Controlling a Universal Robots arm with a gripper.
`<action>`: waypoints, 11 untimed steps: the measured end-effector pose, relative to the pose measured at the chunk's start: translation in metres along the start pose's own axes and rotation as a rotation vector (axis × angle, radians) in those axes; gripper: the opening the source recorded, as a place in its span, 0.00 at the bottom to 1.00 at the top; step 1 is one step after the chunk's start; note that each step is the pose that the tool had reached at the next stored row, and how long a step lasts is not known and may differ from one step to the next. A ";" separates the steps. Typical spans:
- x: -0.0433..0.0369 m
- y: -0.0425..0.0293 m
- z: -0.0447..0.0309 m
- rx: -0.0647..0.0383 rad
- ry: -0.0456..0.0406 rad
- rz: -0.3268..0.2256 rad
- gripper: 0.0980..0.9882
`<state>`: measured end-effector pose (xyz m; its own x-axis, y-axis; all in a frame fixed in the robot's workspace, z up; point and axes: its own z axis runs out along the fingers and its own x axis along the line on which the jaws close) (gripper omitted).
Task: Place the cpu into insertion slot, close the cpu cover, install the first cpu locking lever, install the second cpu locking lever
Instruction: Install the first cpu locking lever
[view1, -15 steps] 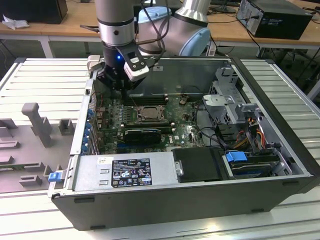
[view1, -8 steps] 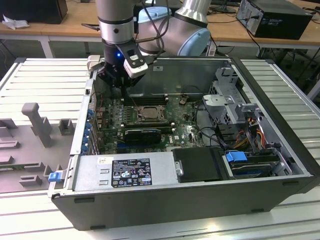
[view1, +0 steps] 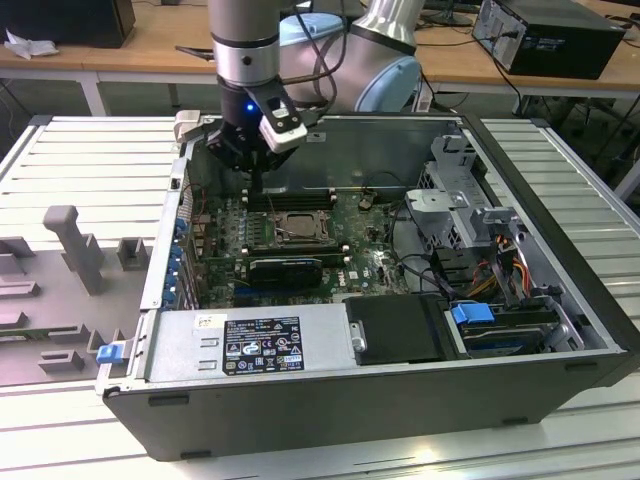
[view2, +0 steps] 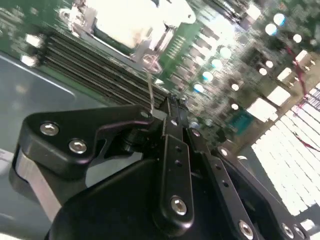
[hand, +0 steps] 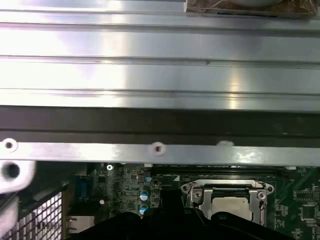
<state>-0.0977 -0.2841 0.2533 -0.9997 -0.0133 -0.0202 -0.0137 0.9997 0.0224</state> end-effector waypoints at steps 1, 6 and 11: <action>-0.0075 0.0001 0.0005 0.000 0.0011 0.000 0.01; -0.0352 0.0002 0.0037 0.000 0.0073 0.000 0.01; -0.0507 0.0000 0.0056 -0.037 0.0085 0.001 0.01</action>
<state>-0.0469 -0.2833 0.2488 -0.9998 -0.0129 -0.0117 -0.0136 0.9982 0.0590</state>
